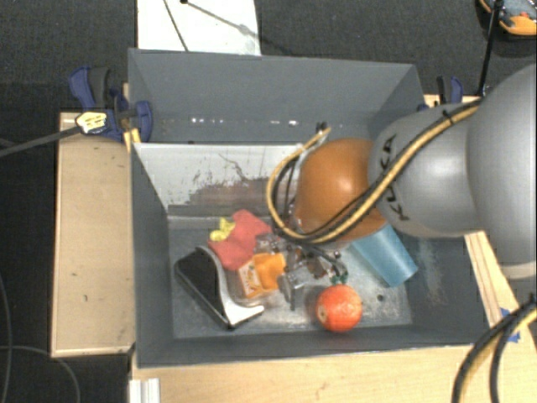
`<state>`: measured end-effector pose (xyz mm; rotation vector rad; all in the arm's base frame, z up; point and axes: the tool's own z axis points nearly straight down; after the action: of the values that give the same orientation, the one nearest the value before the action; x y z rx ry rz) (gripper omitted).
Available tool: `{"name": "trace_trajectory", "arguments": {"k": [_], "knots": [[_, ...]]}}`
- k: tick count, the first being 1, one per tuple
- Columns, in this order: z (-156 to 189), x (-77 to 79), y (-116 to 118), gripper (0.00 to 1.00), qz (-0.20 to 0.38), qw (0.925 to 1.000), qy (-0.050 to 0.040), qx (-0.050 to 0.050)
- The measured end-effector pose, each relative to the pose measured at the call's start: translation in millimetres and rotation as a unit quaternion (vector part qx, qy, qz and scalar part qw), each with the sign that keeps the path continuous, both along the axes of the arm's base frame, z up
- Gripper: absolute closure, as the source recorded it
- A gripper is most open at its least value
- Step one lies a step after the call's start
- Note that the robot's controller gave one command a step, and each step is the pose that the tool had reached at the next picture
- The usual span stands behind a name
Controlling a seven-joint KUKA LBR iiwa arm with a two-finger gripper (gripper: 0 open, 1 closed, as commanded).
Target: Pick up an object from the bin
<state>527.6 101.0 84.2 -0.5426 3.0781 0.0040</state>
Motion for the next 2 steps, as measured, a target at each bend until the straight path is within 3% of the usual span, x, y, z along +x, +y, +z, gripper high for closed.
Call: {"name": "trace_trajectory", "arguments": {"k": [1,2], "knots": [[0,0.2,0,1.00,-0.001,1.0000,-0.0002,0.000],[16,-23.8,9,1.00,-0.045,0.9990,0.0067,-0.002]]}}
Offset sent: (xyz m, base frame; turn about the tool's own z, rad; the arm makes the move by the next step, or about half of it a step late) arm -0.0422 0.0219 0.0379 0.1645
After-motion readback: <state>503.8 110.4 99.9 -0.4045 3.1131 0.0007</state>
